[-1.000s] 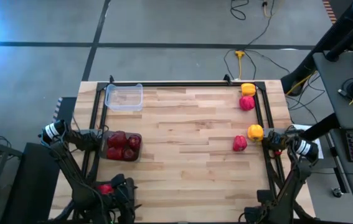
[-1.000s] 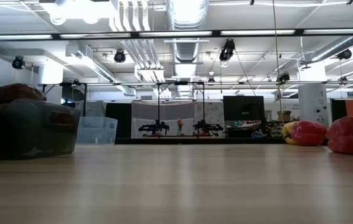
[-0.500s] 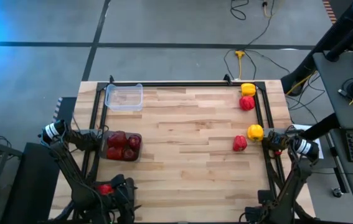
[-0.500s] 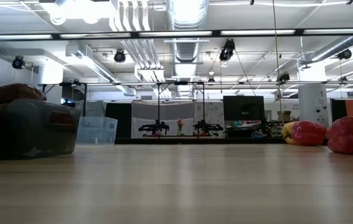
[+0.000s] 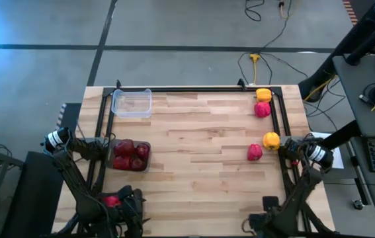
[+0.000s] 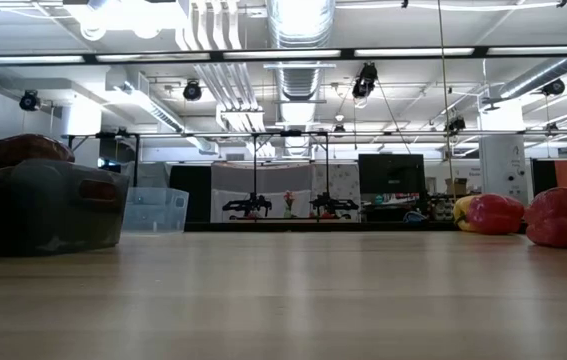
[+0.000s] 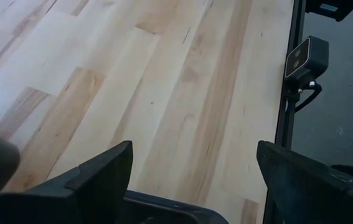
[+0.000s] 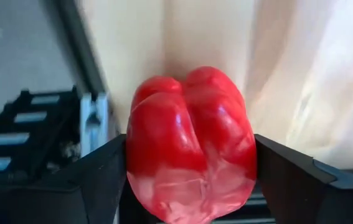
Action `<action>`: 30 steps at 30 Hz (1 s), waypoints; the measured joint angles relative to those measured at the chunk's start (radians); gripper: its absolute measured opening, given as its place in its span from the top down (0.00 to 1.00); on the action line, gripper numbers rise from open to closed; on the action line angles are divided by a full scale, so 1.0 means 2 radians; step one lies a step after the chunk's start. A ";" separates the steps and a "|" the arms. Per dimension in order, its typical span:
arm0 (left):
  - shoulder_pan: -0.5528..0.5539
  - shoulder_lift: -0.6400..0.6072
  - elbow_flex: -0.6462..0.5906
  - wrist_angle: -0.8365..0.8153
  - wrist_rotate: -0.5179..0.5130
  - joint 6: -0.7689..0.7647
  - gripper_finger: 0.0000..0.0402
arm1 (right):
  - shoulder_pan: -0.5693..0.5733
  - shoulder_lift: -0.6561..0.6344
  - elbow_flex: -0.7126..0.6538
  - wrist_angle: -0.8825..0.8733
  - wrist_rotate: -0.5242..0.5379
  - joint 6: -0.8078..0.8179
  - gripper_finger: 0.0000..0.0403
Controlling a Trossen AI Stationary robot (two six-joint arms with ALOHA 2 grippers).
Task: Sort produce into baskets
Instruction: Put the red bell pepper into the bottom black bin
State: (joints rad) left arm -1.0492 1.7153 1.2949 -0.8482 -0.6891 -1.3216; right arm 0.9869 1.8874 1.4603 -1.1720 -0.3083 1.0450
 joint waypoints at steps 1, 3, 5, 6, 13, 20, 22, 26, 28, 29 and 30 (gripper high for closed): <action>0.000 0.000 0.000 0.000 0.000 0.000 0.19 | -0.008 0.000 0.001 -0.001 0.001 -0.008 0.25; 0.000 0.000 0.000 0.000 0.001 0.000 0.19 | -0.023 0.000 0.006 -0.002 0.003 -0.025 0.25; -0.001 0.000 0.000 0.000 0.002 0.000 0.19 | -0.040 0.000 0.015 0.002 0.000 -0.043 0.25; -0.001 0.000 0.000 0.000 0.005 0.000 0.19 | -0.049 0.000 0.021 0.001 0.001 -0.051 0.25; -0.001 -0.015 0.000 0.000 0.010 0.000 0.19 | -0.119 -0.001 0.081 0.022 0.145 -0.101 0.26; 0.000 -0.018 0.000 0.000 0.010 0.002 0.19 | -0.212 0.020 0.082 0.156 0.236 -0.149 0.26; 0.000 -0.018 0.000 0.001 0.011 -0.015 0.19 | -0.235 0.036 0.087 0.184 0.233 -0.153 0.26; 0.001 -0.017 0.000 0.002 0.013 -0.034 0.19 | -0.261 0.073 0.135 0.199 0.231 -0.179 0.26; 0.002 -0.015 0.000 0.005 0.013 -0.035 0.19 | -0.269 0.097 0.163 0.199 0.231 -0.200 0.25; 0.002 -0.014 0.000 0.006 0.013 -0.035 0.19 | -0.271 0.110 0.178 0.199 0.231 -0.211 0.25; 0.003 -0.013 0.000 0.007 0.013 -0.035 0.19 | -0.272 0.124 0.193 0.197 0.231 -0.222 0.24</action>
State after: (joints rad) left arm -1.0439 1.6890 1.2949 -0.8339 -0.6632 -1.3914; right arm 0.4422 2.1350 1.8460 -0.7777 0.1546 0.6004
